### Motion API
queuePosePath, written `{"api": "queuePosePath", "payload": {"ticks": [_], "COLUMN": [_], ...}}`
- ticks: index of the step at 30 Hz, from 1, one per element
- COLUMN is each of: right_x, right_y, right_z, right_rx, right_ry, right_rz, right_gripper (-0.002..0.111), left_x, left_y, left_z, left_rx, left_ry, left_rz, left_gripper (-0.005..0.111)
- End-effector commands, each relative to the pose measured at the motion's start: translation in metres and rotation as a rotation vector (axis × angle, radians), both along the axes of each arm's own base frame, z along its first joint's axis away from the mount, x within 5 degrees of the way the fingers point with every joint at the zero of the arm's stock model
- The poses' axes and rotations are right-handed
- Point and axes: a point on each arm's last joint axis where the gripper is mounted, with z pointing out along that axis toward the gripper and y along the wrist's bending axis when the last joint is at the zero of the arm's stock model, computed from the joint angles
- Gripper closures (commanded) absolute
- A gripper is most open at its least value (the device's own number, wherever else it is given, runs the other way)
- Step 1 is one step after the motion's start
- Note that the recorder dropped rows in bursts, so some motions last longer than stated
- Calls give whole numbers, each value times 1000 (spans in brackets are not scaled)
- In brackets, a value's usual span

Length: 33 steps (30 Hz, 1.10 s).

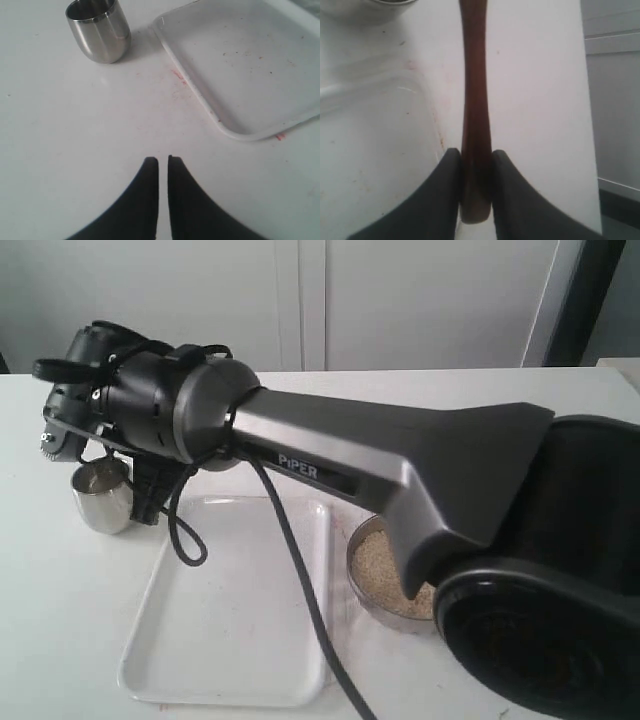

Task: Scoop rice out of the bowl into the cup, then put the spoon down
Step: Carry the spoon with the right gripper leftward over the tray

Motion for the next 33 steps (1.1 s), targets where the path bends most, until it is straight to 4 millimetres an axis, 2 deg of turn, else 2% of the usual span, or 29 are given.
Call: {"api": "queuePosePath", "payload": {"ticks": [1,11,24,33], "right_x": [2,8,16,21], "right_y": [3,4,5,7], "right_z": [-4,-22,-16,-31], "right_rx": [-65,-118,-160,-221], "right_ry": [-57,-77,-207,-235], "right_rz": [30,10,34,58], "right_gripper": [108,108,108,108], "left_x": [0,0,0,0], "left_y": [0,0,0,0], "left_z": [-2,-2,-2,-2], "left_rx": [-7,-7,-7,-7], "left_ry": [5,5,5,5], "left_rz": [0,0,0,0], "left_gripper": [92,92,92,92]}}
